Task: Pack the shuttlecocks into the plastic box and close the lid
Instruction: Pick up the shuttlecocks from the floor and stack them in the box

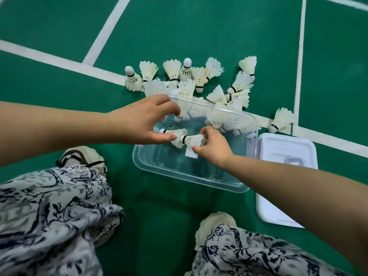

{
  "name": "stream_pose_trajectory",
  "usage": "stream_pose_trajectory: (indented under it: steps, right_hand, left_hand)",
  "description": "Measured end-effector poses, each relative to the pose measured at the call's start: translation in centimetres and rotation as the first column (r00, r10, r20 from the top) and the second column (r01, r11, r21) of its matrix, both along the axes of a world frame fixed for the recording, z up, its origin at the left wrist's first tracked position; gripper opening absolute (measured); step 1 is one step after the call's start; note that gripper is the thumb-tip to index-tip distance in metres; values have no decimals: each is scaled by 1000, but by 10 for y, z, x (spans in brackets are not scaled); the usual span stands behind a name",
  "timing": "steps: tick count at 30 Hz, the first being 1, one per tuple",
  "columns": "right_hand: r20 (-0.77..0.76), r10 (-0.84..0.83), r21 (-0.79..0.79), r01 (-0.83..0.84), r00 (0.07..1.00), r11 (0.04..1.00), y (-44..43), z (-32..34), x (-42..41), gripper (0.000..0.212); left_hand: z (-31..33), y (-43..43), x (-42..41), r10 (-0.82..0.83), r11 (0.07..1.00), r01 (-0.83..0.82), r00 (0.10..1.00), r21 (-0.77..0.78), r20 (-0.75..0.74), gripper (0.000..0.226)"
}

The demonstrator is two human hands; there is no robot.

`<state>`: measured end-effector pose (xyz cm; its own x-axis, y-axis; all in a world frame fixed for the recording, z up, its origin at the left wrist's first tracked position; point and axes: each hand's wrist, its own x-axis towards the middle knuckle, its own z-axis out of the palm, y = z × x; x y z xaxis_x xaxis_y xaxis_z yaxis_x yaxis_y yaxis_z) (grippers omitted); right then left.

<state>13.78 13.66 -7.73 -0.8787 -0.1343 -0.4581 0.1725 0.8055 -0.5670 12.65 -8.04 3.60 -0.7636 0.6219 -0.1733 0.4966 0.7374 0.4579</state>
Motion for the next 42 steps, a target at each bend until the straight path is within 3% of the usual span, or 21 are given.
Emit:
stream_pose_trajectory:
  steps: [11,20,27,30,33,37,40,42]
  right_hand:
    - [29,-27,-29,28,999,999,-18,-2,-14,44]
    - [100,-91,-44,96,991,994,-36,-9,-20,57]
    - [78,-12,53,8,997,999,-27,-4,-25,78]
    - [36,-14,54,12,999,998,-24,10,-24,76]
    - [94,-42,-111,53,995,992,-26,41,-33,57]
    - [304,-13,-431,150,952,890,-24,97,-47,7]
    - [546,156,-590,247,823,769,-14,127,-47,5]
    - [576,243,-626,230,780,745,-10,138,-44,8]
  left_hand:
    - [-1,-6,1,-10,999,10,1000,47,13,63]
    - [-3,-6,2,-44,997,43,999,69,20,63]
    - [-5,-7,5,-64,996,62,997,64,33,62]
    - [-4,-7,6,-75,996,73,997,59,34,61]
    - [-1,-1,8,-95,993,91,995,73,44,54]
    - [3,13,13,-155,983,151,987,104,36,49]
    - [6,25,22,-224,960,227,974,166,-40,46]
    - [8,32,28,-269,940,283,958,189,-95,46]
